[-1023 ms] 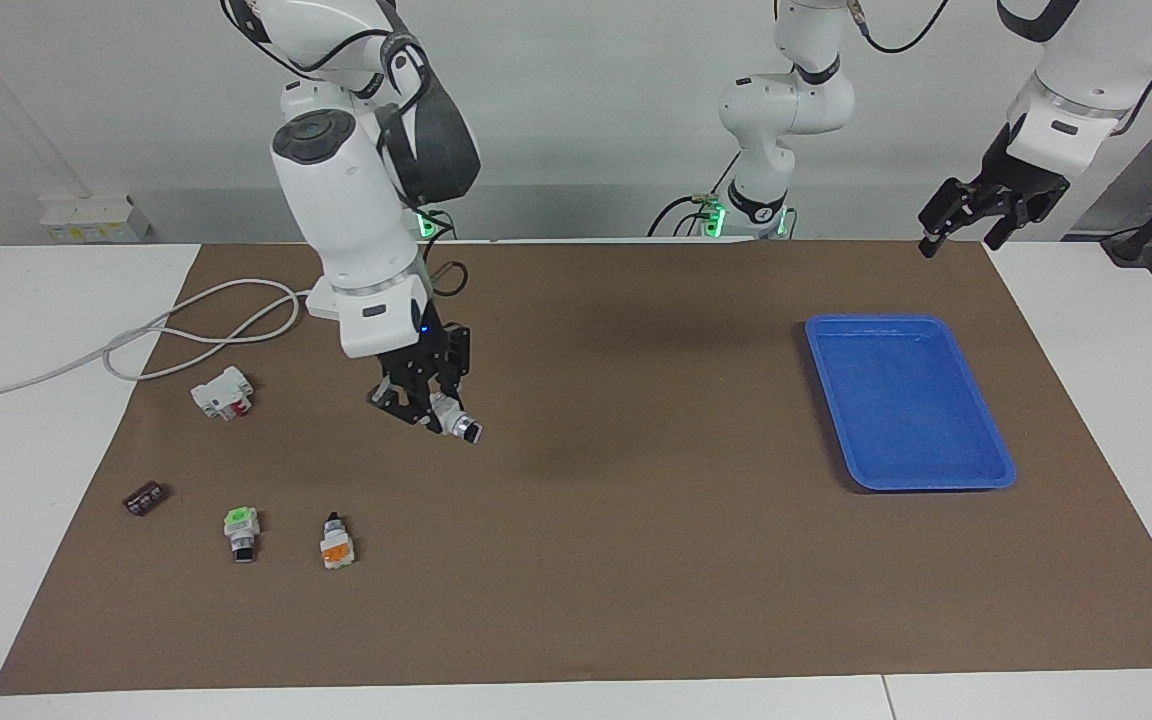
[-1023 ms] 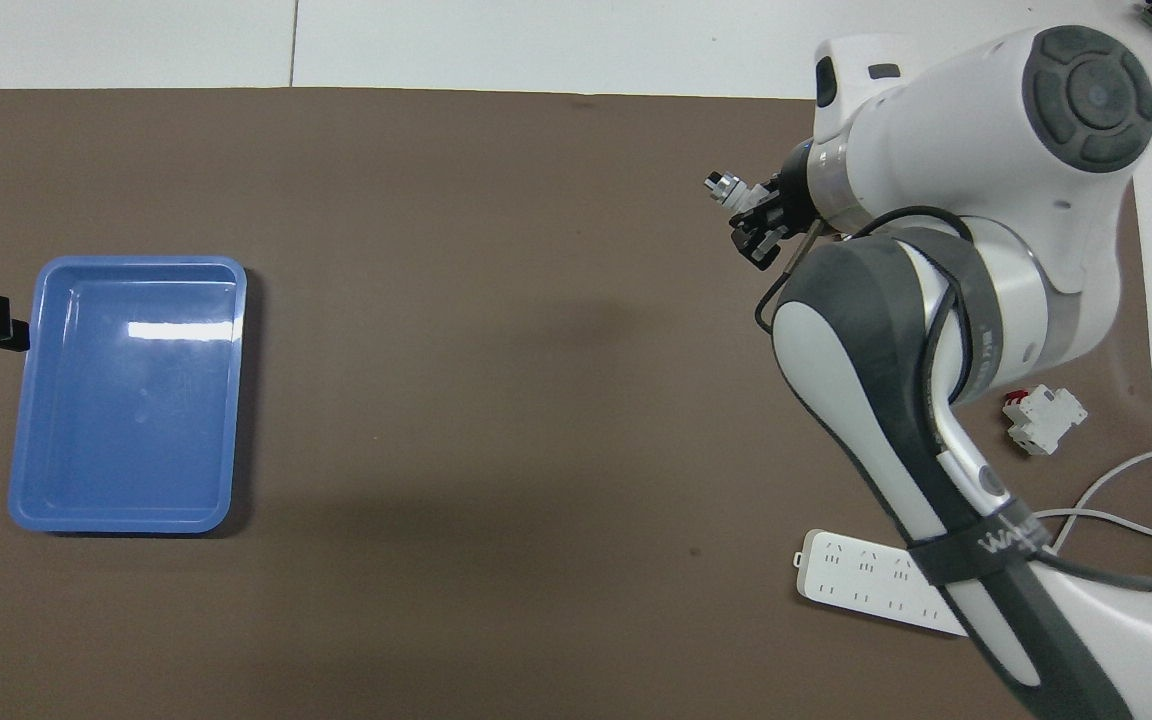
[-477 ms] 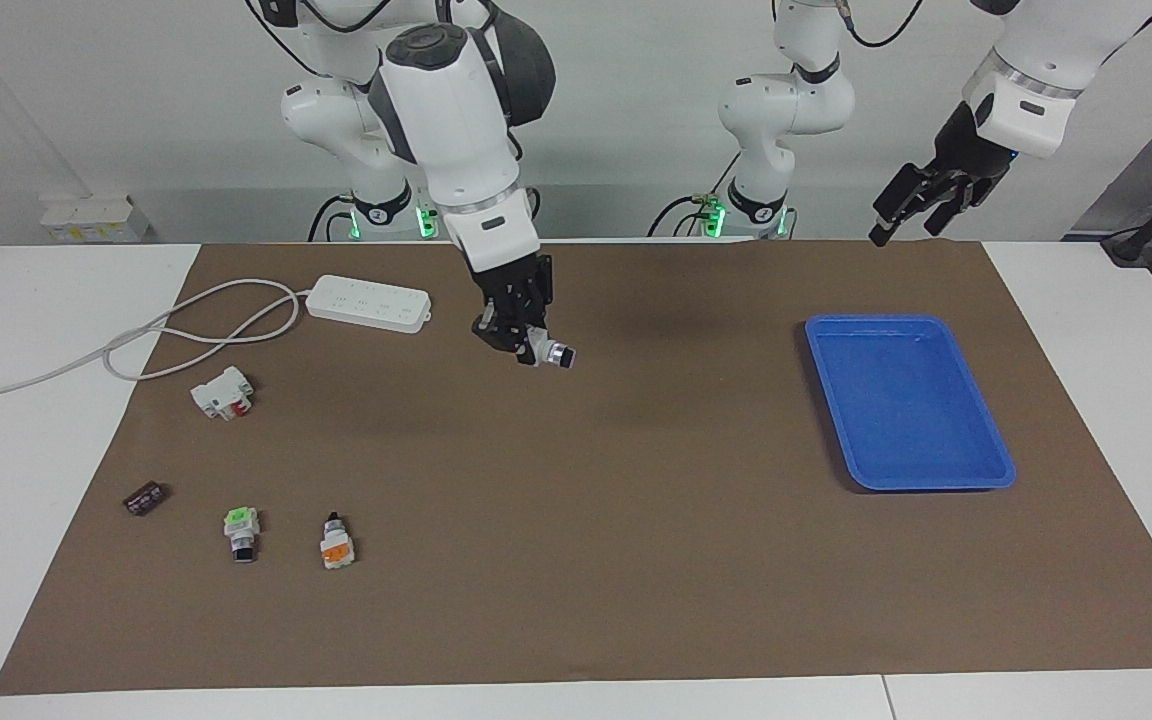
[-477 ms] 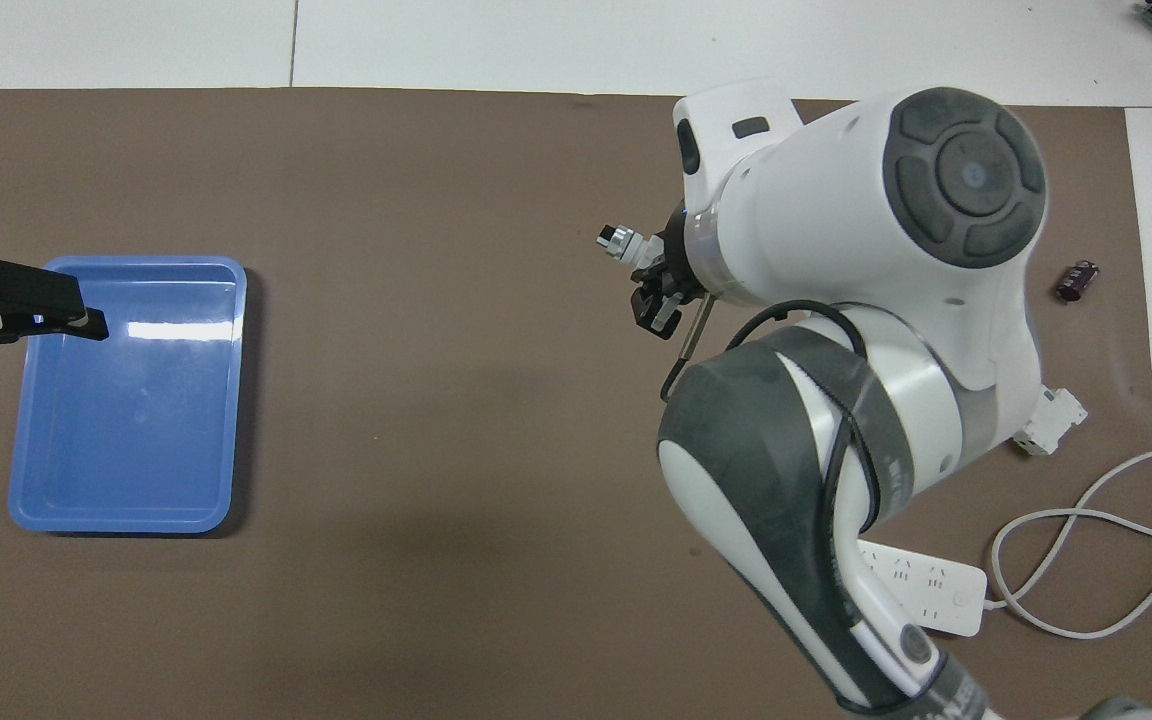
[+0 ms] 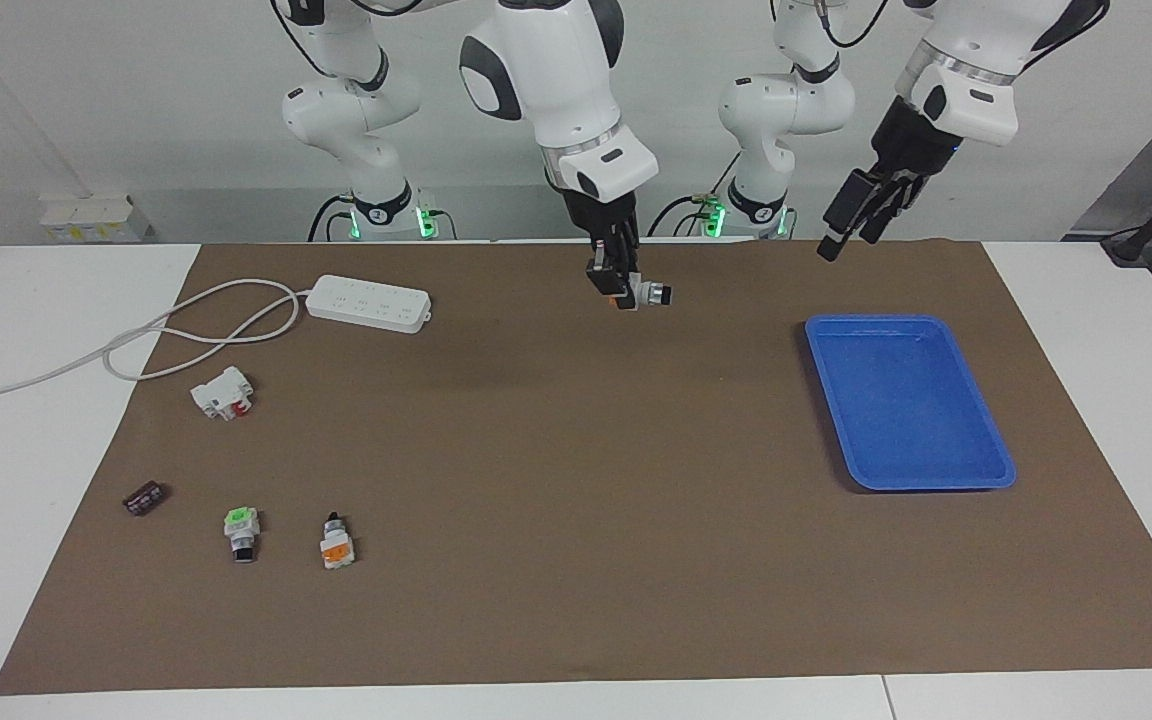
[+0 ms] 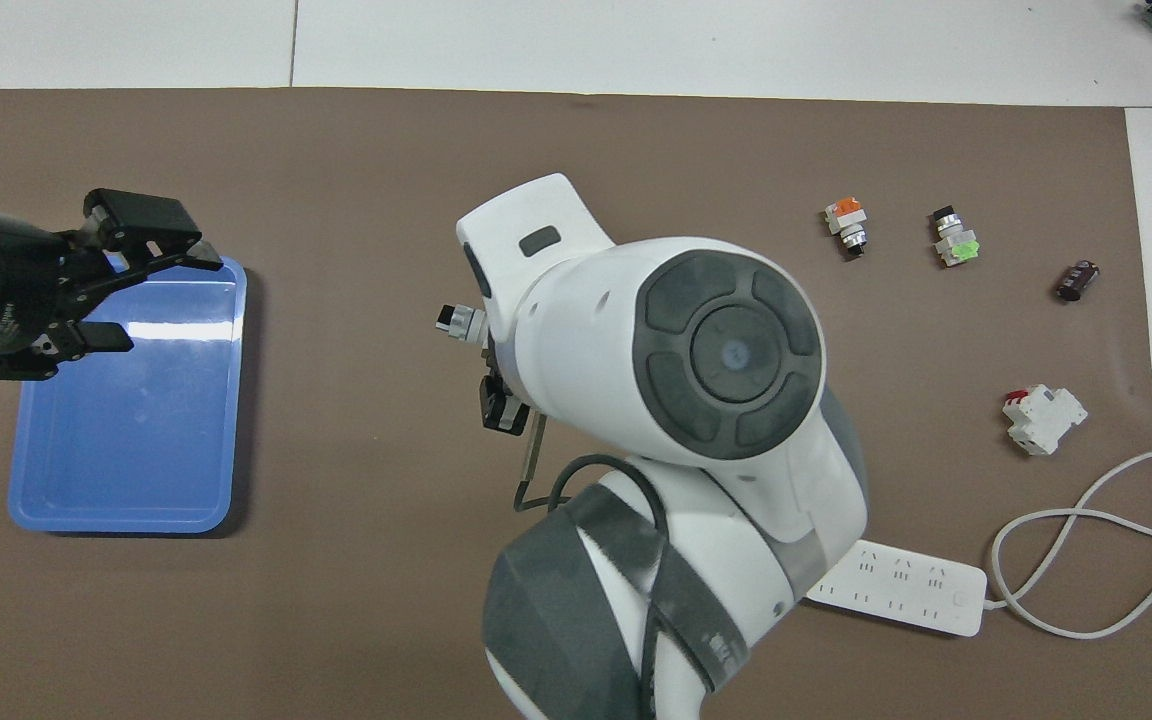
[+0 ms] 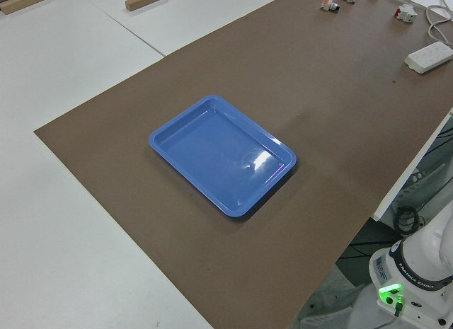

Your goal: Turn and place switch with both arms

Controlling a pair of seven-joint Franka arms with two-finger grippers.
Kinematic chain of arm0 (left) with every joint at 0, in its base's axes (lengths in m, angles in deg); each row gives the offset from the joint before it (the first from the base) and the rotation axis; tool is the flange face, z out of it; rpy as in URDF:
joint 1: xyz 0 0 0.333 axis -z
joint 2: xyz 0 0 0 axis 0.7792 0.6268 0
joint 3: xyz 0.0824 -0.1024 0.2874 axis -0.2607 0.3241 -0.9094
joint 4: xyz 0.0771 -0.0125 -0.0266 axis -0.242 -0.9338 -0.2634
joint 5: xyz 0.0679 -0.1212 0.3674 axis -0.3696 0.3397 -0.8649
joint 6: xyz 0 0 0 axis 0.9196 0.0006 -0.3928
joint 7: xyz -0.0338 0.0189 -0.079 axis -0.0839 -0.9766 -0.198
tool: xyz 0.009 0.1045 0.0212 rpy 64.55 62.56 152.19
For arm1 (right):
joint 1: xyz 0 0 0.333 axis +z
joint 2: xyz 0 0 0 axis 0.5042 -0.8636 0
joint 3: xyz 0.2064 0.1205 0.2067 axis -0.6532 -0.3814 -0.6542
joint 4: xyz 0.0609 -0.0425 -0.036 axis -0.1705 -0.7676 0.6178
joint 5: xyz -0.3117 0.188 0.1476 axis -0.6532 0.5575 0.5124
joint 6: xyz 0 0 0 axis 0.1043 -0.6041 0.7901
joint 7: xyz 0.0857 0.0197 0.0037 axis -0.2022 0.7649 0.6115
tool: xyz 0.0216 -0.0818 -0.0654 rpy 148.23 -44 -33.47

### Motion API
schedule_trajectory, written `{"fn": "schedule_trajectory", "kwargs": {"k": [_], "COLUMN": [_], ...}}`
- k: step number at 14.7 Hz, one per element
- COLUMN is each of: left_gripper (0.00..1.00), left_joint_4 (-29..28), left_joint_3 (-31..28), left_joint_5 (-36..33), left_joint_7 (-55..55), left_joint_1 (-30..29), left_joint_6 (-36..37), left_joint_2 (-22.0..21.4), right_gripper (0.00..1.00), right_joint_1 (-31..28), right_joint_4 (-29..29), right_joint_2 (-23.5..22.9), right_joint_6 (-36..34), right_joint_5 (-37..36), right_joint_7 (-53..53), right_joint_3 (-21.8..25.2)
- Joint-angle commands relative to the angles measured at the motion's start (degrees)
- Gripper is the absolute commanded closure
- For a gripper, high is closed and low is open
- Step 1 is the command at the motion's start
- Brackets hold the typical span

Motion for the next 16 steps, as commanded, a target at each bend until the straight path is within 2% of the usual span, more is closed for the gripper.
{"fn": "schedule_trajectory", "kwargs": {"k": [1, 3, 5, 8, 10, 13, 16], "left_gripper": [0.00, 0.11, 0.24, 0.39, 0.44, 0.47, 0.57], "left_joint_4": [-10.22, -14.37, -16.75, -21.75, -25.27, -29.14, -31.61], "left_joint_3": [-0.38, -0.38, -0.29, -0.29, -0.29, -0.38, -0.29], "left_joint_5": [0.74, 0.66, 0.74, 0.92, 0.92, 0.92, 0.92], "left_joint_7": [7.81, 12.30, 13.11, 15.91, 18.82, 19.00, 22.07], "left_joint_1": [4.18, 6.73, 7.36, 7.36, 7.45, 7.36, 7.36], "left_joint_6": [-9.00, -13.50, -13.78, -16.39, -19.74, -18.96, -20.02], "left_joint_2": [-6.23, -8.70, -11.07, -16.16, -18.80, -23.20, -25.23], "right_gripper": [1.00, 1.00, 1.00, 1.00, 1.00, 1.00, 1.00], "right_joint_1": [-0.39, -0.13, 0.05, 0.31, 1.01, 1.45, 1.37], "right_joint_4": [1.61, 3.30, 3.30, 3.30, 3.12, 2.95, 3.12], "right_joint_2": [-0.47, -1.18, -1.26, -1.18, -1.18, -1.18, -1.18], "right_joint_6": [1.64, 1.73, 1.73, 1.64, 1.47, 1.11, 1.11], "right_joint_5": [0.16, 0.51, 0.51, 0.78, 0.78, 0.86, 0.95], "right_joint_7": [0.60, 1.04, 1.04, 1.04, 1.13, 1.22, 1.31], "right_joint_3": [-3.37, -5.21, -7.23, -8.82, -8.83, -8.83, -9.09]}}
